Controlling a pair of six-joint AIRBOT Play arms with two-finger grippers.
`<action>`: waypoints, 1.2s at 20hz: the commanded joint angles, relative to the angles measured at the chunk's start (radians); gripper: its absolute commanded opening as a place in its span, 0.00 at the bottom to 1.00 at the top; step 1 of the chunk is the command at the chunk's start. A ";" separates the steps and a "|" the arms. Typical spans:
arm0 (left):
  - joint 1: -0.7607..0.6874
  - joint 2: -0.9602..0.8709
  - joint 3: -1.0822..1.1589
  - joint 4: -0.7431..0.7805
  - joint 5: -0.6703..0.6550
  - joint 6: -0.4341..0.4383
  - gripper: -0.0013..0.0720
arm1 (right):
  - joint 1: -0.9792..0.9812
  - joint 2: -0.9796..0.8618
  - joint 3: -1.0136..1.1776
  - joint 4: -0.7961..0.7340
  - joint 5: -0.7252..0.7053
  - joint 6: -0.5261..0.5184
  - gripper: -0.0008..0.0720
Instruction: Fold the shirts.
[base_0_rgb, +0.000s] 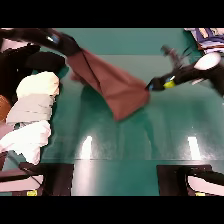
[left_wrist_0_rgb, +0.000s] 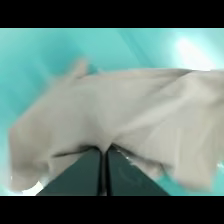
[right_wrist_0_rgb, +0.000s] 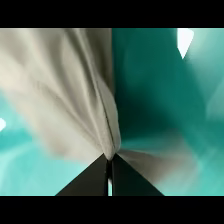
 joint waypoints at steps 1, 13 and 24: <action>0.001 0.202 0.052 0.064 -0.018 -0.005 0.05 | -0.046 0.176 0.196 -0.045 -0.008 0.017 0.03; -0.003 0.330 -0.058 -0.039 -0.230 -0.058 0.05 | -0.245 0.293 0.409 -0.043 0.270 0.101 0.03; -0.335 0.292 -1.013 -0.047 0.006 -0.055 0.12 | -0.048 0.230 -0.177 -0.216 0.158 0.106 0.03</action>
